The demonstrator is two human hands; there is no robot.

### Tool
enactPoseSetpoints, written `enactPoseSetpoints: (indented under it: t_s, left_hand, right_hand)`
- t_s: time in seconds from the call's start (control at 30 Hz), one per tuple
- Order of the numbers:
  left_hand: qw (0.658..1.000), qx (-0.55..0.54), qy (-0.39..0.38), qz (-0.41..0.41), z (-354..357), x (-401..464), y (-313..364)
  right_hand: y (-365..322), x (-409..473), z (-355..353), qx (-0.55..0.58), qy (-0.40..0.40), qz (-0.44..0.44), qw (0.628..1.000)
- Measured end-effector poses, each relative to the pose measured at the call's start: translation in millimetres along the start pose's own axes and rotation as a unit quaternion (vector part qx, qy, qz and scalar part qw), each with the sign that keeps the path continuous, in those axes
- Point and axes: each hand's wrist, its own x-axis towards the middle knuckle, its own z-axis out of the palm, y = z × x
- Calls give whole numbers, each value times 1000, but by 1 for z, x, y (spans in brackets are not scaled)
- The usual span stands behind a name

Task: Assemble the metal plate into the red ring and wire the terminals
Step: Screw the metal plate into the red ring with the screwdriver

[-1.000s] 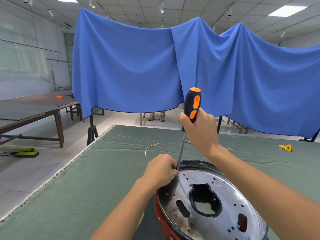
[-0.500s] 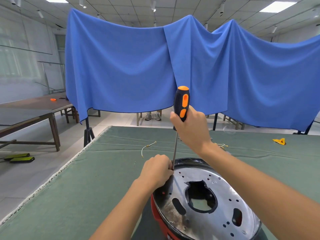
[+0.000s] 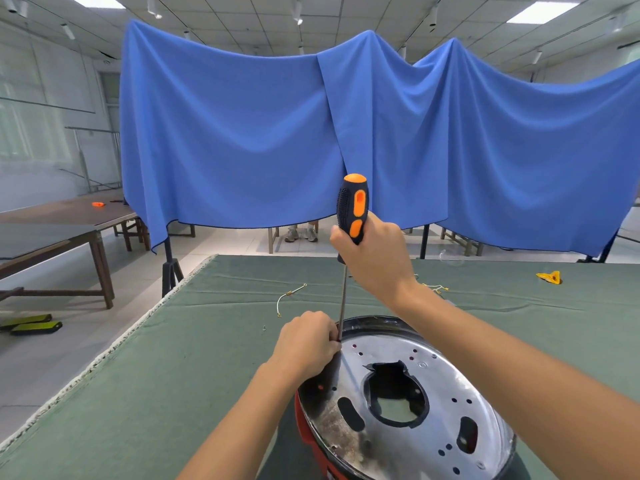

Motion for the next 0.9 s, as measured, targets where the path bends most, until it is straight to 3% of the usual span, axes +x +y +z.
enactPoseSetpoints:
  t_s: [0.27, 0.43, 0.57, 0.63, 0.73, 0.8, 0.9]
  left_hand:
    - [998, -50, 11, -24, 2, -3, -1]
    - [983, -131, 121, -38, -4, -6, 1]
    - [983, -149, 102, -14, -7, -7, 3]
    - [988, -128, 88, -7, -8, -8, 3]
    - [992, -114, 62, -6, -7, -8, 4]
    - [993, -114, 37, -21, -8, -7, 7]
    - [989, -125, 17, -74, -12, -3, 19]
  right_hand:
    - [2, -4, 0, 1, -1, 18, 1000]
    - [-5, 4, -3, -124, -38, 70, 989]
    - [-12, 9, -9, -190, -72, 93, 975]
    - [-13, 12, -15, -118, -110, 120, 980]
    - [-17, 16, -24, 111, -186, 167, 962]
    - [-17, 17, -26, 138, -194, 162, 958]
    - [-15, 16, -24, 64, -143, 132, 979]
